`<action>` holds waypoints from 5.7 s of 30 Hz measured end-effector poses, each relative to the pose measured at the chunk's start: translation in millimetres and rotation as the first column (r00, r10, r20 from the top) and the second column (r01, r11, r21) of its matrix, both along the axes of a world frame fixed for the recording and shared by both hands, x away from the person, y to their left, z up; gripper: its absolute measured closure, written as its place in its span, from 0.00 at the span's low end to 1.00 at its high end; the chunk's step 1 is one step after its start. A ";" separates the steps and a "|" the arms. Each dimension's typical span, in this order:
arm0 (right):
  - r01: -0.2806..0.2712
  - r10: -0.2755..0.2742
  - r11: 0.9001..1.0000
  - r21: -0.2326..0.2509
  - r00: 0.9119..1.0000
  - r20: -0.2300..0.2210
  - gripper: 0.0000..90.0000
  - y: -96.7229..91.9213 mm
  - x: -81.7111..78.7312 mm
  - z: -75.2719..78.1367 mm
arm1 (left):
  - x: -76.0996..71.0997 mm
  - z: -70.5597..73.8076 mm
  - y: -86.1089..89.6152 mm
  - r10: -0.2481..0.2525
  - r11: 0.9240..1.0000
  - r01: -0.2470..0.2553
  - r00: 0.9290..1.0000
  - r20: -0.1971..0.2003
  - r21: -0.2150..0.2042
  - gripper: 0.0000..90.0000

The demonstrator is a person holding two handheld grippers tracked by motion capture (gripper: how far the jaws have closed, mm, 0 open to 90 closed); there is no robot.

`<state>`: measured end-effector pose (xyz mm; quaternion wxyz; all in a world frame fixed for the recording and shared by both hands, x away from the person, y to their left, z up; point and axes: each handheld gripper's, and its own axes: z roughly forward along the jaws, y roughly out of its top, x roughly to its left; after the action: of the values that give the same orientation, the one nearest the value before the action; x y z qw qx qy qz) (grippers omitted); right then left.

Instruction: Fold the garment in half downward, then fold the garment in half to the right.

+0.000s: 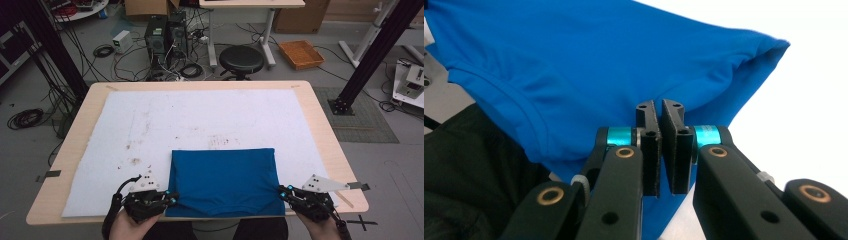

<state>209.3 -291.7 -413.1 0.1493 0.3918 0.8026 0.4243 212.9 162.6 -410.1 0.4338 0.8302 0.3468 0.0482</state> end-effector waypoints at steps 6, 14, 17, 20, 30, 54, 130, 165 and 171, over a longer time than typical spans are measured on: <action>-0.006 0.006 1.000 -0.013 1.000 -0.008 0.96 0.7 -7.3 -3.9 | -5.7 -11.0 3.2 0.005 1.000 -0.005 1.000 -0.027 0.007 0.96; 0.004 -0.005 0.999 -0.051 1.000 -0.008 0.84 1.4 -6.9 -10.5 | -3.3 -13.7 4.8 0.032 0.998 -0.032 0.999 0.009 0.048 0.79; 0.031 -0.030 0.999 -0.039 0.999 0.031 0.81 -3.2 -0.6 -5.5 | 4.0 -8.0 8.0 0.082 0.995 -0.085 0.995 0.057 0.054 0.71; 0.066 -0.064 0.997 -0.037 0.996 0.056 0.76 -6.1 7.0 -1.7 | 14.3 -3.7 11.0 0.121 0.991 -0.126 0.989 0.088 0.051 0.64; 0.195 -0.196 0.981 0.010 0.979 0.057 0.68 -6.6 88.3 3.4 | 97.0 0.0 10.2 0.253 0.966 -0.258 0.958 0.135 0.023 0.60; 0.180 -0.184 0.982 -0.066 0.981 -0.061 0.96 8.7 148.9 -31.4 | 147.6 -32.3 3.4 0.282 0.954 -0.285 0.959 0.039 0.091 0.96; 0.188 -0.210 0.968 0.164 0.969 0.127 0.29 -38.6 131.9 30.5 | 112.9 12.8 43.1 0.292 0.949 -0.225 0.892 0.345 -0.220 0.31; 0.203 -0.224 0.966 0.163 0.966 0.128 0.29 -49.7 124.5 31.8 | 80.7 -10.3 27.7 0.302 0.951 -0.287 0.943 0.138 -0.118 0.36; 0.184 -0.203 0.971 0.153 0.972 0.120 0.32 -44.0 126.3 28.3 | 62.0 -26.1 28.1 0.320 0.944 -0.311 0.945 0.074 -0.112 0.41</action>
<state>335.7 -335.7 -384.8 0.2162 0.4484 0.7166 0.4887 274.9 190.7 -436.2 0.4762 0.7385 0.4570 0.1376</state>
